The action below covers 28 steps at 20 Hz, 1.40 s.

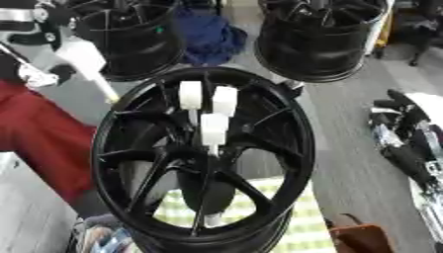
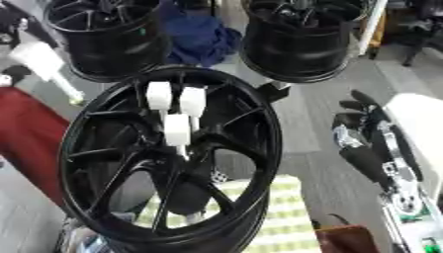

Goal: Pull the pin out of the wheel hub.

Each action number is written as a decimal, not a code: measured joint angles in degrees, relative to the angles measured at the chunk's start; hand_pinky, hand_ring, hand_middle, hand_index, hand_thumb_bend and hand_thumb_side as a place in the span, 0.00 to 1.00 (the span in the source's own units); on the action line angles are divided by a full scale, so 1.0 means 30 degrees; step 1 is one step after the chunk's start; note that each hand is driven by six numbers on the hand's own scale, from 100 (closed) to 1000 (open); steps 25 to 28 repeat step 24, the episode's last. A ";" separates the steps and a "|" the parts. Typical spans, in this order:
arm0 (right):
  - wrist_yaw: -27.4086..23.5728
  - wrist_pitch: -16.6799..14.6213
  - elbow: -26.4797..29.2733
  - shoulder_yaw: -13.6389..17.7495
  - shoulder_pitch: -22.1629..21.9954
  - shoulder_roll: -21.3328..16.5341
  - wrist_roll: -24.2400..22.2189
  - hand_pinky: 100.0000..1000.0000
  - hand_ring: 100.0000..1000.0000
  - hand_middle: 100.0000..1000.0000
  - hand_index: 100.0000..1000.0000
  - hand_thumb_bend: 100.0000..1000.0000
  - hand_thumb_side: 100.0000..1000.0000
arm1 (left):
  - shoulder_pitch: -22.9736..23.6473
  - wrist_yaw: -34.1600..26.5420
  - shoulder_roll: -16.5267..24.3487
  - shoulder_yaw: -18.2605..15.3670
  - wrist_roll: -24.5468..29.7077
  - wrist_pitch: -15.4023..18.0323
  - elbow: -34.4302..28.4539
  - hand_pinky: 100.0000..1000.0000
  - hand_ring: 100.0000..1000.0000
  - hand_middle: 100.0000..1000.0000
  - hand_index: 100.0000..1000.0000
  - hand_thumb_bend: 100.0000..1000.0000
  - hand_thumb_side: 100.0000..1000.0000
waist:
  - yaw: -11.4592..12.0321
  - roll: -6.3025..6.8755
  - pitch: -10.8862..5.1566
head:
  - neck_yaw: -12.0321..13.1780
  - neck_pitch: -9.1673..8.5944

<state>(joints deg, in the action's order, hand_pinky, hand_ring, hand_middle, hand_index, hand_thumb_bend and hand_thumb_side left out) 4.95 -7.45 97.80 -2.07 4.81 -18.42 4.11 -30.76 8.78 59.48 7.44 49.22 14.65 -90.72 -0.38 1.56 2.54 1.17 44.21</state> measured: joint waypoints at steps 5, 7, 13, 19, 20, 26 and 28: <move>0.0001 0.0040 -0.0003 0.0102 0.0003 0.0034 0.0070 0.76 0.74 0.77 0.94 0.00 0.36 | 0.2981 0.1416 -0.0168 -0.1264 -0.0324 -0.0266 0.1304 0.65 0.00 0.69 0.87 0.23 0.11 | 0.0084 -0.0148 0.0105 | 0.0167 0.0000; 0.0001 0.0044 -0.0004 0.0108 0.0004 0.0091 0.0078 0.76 0.74 0.77 0.94 0.00 0.36 | 0.3801 0.2142 -0.0808 -0.1766 -0.0901 -0.0359 0.1834 0.68 0.00 0.77 0.94 0.53 0.38 | 0.0130 -0.0237 0.0106 | 0.0230 0.0000; 0.0001 0.0045 -0.0004 0.0222 0.0005 0.0260 0.0187 0.76 0.74 0.77 0.94 0.00 0.36 | 0.6214 0.3133 -0.3925 -0.3936 -0.4383 -0.1175 0.2803 0.68 0.00 0.76 0.91 0.56 0.52 | 0.0168 -0.0598 0.0250 | 0.0377 0.0000; -0.0004 0.0054 -0.0006 0.0241 0.0009 0.0502 0.0248 0.76 0.74 0.77 0.94 0.00 0.37 | 0.7745 0.1449 -0.7355 -0.6210 -0.8907 -0.2516 0.1812 0.66 0.00 0.68 0.82 0.31 0.51 | 0.0395 -0.0797 0.0354 | 0.0433 0.0000; -0.0007 0.0049 -0.0006 0.0241 0.0013 0.0557 0.0252 0.76 0.74 0.77 0.94 0.00 0.37 | 0.7920 0.0984 -0.7992 -0.6506 -0.9750 -0.2761 0.1410 0.66 0.00 0.67 0.82 0.30 0.50 | 0.0413 -0.0842 0.0365 | 0.0433 0.0000; -0.0035 -0.0018 -0.0034 0.0241 0.0017 0.0754 0.0320 0.75 0.74 0.77 0.94 0.00 0.37 | 0.8185 -0.0949 -1.0530 -0.7224 -1.2895 -0.3801 -0.0409 0.66 0.00 0.66 0.80 0.28 0.48 | 0.0462 -0.1004 0.0495 | 0.0481 0.0000; -0.0035 -0.0018 -0.0034 0.0241 0.0017 0.0754 0.0320 0.75 0.74 0.77 0.94 0.00 0.37 | 0.8185 -0.0949 -1.0530 -0.7224 -1.2895 -0.3801 -0.0409 0.66 0.00 0.66 0.80 0.28 0.48 | 0.0462 -0.1004 0.0495 | 0.0481 0.0000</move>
